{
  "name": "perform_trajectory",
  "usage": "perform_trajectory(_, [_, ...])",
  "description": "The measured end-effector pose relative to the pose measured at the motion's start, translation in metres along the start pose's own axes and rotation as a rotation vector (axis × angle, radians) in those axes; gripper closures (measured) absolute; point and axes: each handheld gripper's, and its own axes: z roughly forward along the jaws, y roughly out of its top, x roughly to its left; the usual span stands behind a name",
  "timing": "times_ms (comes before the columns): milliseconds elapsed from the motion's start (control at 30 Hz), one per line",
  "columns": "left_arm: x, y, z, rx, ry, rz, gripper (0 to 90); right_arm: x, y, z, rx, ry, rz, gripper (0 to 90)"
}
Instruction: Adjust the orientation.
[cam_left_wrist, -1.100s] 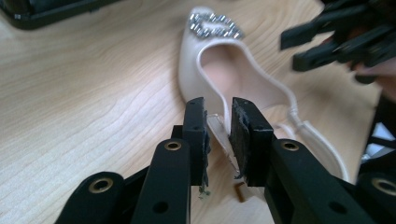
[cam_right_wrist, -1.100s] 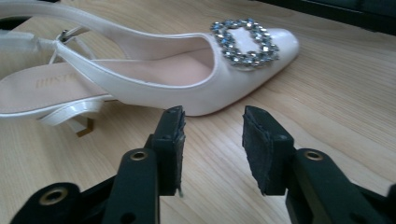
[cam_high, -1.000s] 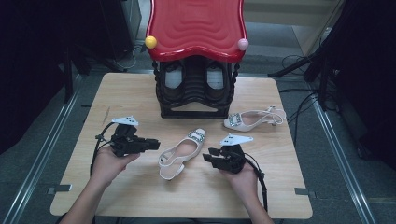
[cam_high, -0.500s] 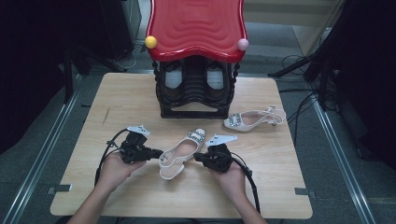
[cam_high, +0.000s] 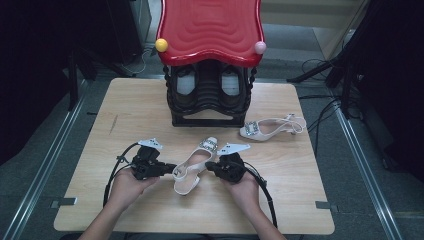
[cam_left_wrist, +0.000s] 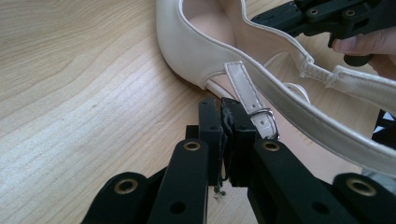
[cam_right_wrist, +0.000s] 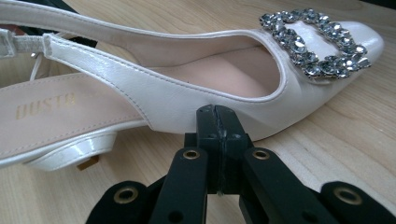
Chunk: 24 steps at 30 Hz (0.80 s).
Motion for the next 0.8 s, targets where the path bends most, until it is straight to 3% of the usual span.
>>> perform_trajectory(300, [-0.009,-0.001,0.008,-0.013,-0.004,0.01,86.5,-0.006,0.004,0.004,-0.006,-0.007,0.005,90.0])
perform_trajectory(467, [-0.014,0.0,0.013,-0.012,0.001,0.036,84.8,-0.01,0.008,0.005,0.005,-0.017,0.006,90.0])
perform_trajectory(600, [-0.008,0.0,0.008,-0.027,-0.001,0.024,81.4,-0.014,0.009,-0.002,0.011,-0.015,0.015,90.0])
perform_trajectory(733, [0.0,-0.002,-0.003,-0.062,0.014,0.01,74.4,-0.021,0.01,-0.014,-0.019,-0.027,0.026,90.0])
perform_trajectory(800, [0.004,-0.003,-0.005,-0.048,0.027,0.007,68.7,-0.024,0.01,-0.02,-0.027,-0.038,0.034,90.0])
